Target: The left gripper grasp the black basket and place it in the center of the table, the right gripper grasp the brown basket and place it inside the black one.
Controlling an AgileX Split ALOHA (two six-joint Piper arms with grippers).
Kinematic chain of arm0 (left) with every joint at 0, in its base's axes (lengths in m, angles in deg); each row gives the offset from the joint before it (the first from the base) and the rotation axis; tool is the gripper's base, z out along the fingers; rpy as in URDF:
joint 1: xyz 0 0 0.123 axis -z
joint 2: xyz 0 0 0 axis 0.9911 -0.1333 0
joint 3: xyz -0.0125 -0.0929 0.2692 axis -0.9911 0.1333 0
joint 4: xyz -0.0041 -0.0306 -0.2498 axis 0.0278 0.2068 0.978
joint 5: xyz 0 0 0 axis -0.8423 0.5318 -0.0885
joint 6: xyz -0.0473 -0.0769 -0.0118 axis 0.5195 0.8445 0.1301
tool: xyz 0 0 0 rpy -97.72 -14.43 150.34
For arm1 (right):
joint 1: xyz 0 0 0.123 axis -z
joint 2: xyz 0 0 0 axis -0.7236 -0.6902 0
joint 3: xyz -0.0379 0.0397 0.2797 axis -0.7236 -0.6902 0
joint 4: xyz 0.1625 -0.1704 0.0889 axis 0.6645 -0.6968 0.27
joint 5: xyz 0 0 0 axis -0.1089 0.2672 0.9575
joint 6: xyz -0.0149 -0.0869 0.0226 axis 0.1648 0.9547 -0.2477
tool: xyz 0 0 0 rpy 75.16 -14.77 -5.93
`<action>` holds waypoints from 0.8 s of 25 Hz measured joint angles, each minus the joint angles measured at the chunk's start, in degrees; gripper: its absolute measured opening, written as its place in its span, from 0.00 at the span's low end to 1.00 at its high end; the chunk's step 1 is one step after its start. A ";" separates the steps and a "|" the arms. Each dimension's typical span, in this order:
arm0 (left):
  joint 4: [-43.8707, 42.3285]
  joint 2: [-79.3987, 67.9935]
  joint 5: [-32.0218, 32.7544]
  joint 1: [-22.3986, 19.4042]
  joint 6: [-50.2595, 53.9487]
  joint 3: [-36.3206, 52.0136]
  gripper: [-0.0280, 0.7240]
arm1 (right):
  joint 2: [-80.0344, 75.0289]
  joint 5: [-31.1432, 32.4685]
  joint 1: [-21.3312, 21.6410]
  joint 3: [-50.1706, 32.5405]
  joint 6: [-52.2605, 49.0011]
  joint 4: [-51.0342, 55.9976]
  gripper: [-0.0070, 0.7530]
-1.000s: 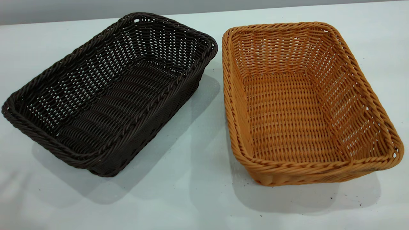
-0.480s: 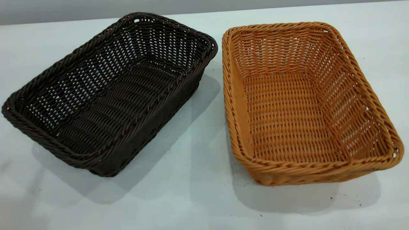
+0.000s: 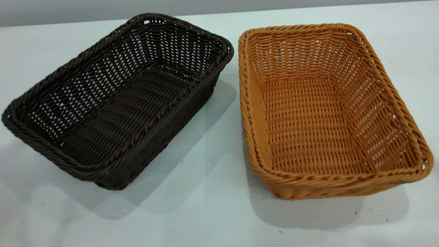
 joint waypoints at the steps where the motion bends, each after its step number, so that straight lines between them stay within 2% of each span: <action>1: 1.35 -1.69 -1.85 0.00 -0.29 -0.35 0.66 | -0.86 0.16 0.00 0.44 -0.06 0.96 0.70; 6: 3.84 -11.70 -12.67 0.00 -4.33 -4.38 0.66 | -5.51 2.62 0.00 1.43 -0.01 6.23 0.70; 11: 3.74 -21.07 -15.48 0.00 -13.47 -10.19 0.66 | -10.32 7.51 0.00 1.43 -2.61 12.41 0.70; 15: 3.70 -26.21 -19.31 0.00 -19.89 -12.98 0.66 | -14.56 14.11 0.00 1.43 -9.01 16.33 0.70; 20: 3.63 -28.44 -24.31 0.00 -22.85 -13.17 0.66 | -20.08 22.90 0.00 1.43 -18.77 17.82 0.70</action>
